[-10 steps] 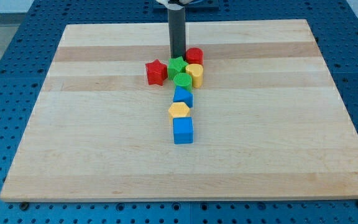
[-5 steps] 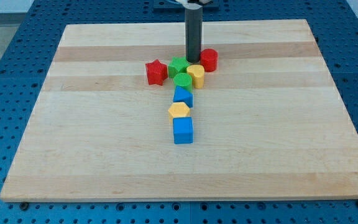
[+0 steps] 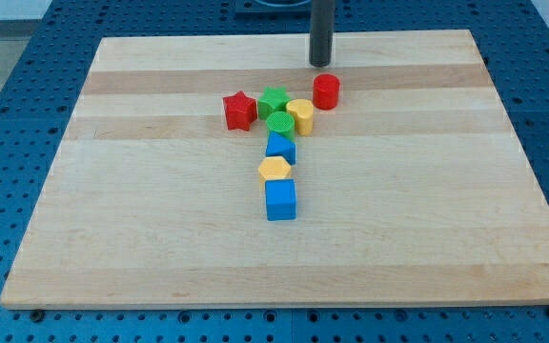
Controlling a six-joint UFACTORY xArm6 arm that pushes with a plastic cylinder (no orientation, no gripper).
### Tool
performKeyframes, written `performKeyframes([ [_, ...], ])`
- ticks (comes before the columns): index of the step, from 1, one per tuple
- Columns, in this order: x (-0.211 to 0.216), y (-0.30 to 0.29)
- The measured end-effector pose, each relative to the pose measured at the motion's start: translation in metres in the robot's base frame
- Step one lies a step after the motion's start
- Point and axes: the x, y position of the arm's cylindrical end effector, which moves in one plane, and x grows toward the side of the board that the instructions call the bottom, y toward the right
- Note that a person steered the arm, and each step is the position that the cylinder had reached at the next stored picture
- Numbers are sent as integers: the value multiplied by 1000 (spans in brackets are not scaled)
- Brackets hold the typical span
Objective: Push the red circle to the right of the yellow heart
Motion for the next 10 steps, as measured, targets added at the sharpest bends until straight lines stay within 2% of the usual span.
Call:
performKeyframes([
  [2,0,28],
  [4,1,29],
  [6,24,29],
  [10,33,-6],
])
